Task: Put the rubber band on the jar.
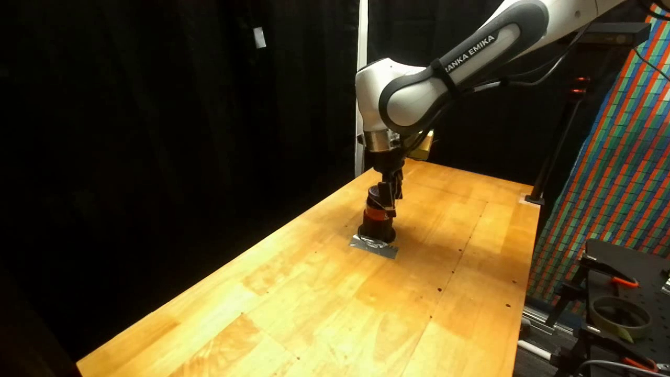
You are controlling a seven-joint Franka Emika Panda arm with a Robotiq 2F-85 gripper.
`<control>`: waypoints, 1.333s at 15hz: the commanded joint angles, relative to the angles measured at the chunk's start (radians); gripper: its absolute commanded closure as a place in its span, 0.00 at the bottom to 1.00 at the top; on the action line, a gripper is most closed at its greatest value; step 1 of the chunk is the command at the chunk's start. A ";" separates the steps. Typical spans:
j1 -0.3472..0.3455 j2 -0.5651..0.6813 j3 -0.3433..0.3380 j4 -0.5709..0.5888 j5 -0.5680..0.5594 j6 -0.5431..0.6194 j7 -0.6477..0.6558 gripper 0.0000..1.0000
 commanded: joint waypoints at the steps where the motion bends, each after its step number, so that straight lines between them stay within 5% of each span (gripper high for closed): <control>1: 0.016 -0.134 -0.019 -0.243 -0.062 0.258 0.066 0.32; 7: 0.039 -0.277 -0.065 -0.568 -0.151 0.658 0.183 0.80; 10: 0.090 -0.350 -0.145 -0.730 -0.253 0.842 0.289 0.88; 12: 0.157 -0.384 -0.248 -0.820 -0.394 0.977 0.411 0.87; 16: 0.367 -0.365 -0.566 -0.839 -0.743 1.197 0.672 0.85; 20: 0.590 -0.265 -0.846 -0.821 -0.770 1.434 0.698 0.86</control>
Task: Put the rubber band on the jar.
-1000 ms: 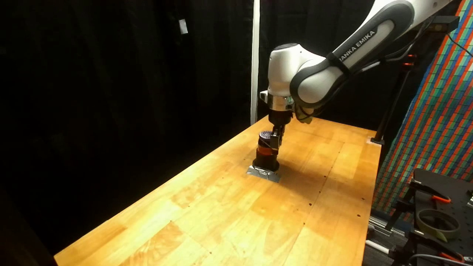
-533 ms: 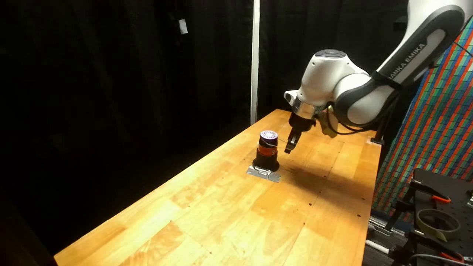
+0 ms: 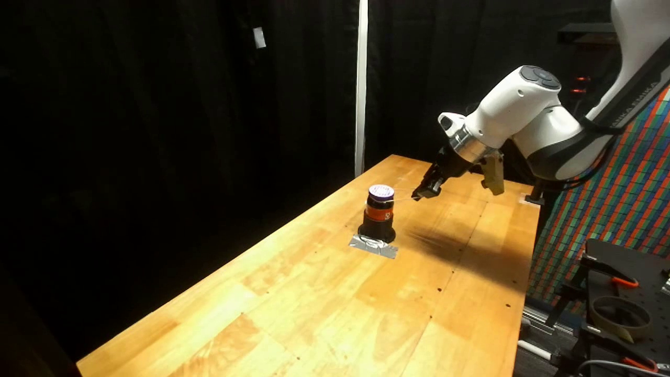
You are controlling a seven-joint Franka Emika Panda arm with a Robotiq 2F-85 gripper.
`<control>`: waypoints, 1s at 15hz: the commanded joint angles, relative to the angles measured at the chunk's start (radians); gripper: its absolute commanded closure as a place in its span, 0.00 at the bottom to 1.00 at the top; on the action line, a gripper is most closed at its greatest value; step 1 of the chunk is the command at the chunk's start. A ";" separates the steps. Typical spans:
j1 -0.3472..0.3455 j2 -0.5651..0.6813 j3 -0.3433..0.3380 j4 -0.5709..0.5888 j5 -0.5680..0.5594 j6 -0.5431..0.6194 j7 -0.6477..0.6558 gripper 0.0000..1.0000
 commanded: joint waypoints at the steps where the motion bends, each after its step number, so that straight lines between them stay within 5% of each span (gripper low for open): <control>1: 0.180 0.096 -0.210 -0.019 0.047 0.211 -0.018 0.85; 3: 0.228 0.172 -0.252 -0.050 0.136 0.356 -0.060 0.85; 7: 0.244 0.316 -0.229 -0.112 0.297 0.626 -0.125 0.85; 12: 0.279 0.510 -0.175 -0.143 0.635 0.950 -0.232 0.88; 13: 0.139 0.432 0.000 -0.153 0.736 0.948 -0.400 0.88; 15: 0.096 0.387 0.108 -0.098 0.842 0.888 -0.516 0.88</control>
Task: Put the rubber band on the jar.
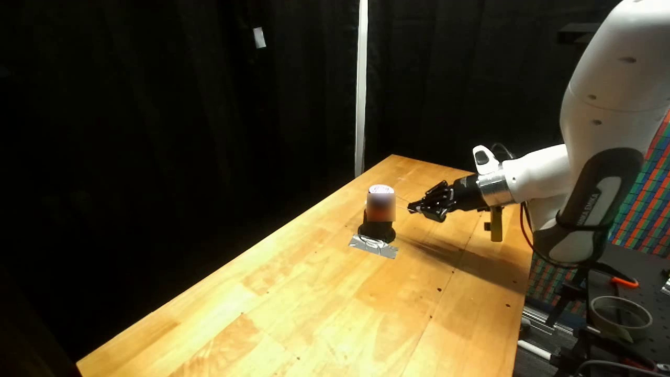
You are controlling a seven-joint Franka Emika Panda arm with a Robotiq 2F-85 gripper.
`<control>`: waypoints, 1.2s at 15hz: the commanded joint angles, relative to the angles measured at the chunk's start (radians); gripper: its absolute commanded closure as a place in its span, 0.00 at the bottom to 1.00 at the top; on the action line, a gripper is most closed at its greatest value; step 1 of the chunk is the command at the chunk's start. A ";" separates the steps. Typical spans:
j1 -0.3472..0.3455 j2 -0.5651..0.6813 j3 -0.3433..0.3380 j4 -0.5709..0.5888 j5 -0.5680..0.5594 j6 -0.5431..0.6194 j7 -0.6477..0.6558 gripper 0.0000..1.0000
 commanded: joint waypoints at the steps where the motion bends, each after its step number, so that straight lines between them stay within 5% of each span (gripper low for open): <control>1: -0.159 -0.091 0.242 0.049 0.183 -0.016 -0.268 0.87; 4: -0.265 -0.115 0.390 0.104 0.287 0.017 -0.451 0.87; 5: -0.125 -0.098 0.263 0.123 0.327 0.002 -0.399 0.88; 10: 0.001 -0.093 0.179 0.104 0.527 0.020 -0.424 0.88; 12: 0.024 -0.124 0.172 0.049 0.595 0.020 -0.455 0.89; 13: -0.076 -0.259 0.281 0.008 0.638 -0.052 -0.617 0.89; 14: -0.056 -0.295 0.268 -0.012 0.676 -0.099 -0.659 0.90; 15: 0.087 -0.336 0.135 -0.037 0.729 -0.234 -0.684 0.91; 16: 0.092 -0.376 0.135 -0.042 0.791 -0.291 -0.774 0.91; 17: 0.166 -0.404 0.060 -0.048 0.864 -0.372 -0.834 0.85; 18: 0.250 -0.424 -0.023 -0.044 0.945 -0.458 -0.908 0.66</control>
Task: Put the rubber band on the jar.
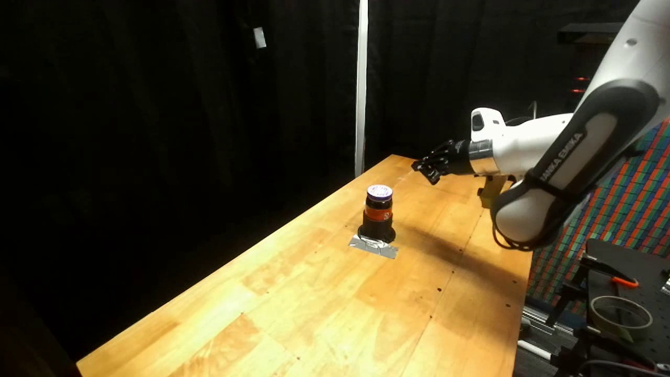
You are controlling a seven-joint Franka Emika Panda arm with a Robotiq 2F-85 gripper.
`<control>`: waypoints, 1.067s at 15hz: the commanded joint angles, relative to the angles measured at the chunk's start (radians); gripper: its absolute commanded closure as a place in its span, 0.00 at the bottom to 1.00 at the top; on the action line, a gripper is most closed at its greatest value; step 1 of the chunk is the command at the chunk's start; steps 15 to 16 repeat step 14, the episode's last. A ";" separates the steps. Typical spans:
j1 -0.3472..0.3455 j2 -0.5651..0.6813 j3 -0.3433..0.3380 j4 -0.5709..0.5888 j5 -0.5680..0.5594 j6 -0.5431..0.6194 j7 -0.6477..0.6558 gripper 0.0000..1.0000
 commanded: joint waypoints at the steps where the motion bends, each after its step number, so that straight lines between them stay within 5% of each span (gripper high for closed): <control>1: 0.256 -0.144 -0.249 -0.033 0.244 -0.275 -0.272 0.59; 8: 0.742 0.010 -0.776 -0.004 0.793 -0.633 -0.688 0.05; 14: 1.007 0.220 -1.066 -0.095 0.742 -0.893 -0.521 0.00; 16: 1.007 0.220 -1.066 -0.095 0.742 -0.893 -0.521 0.00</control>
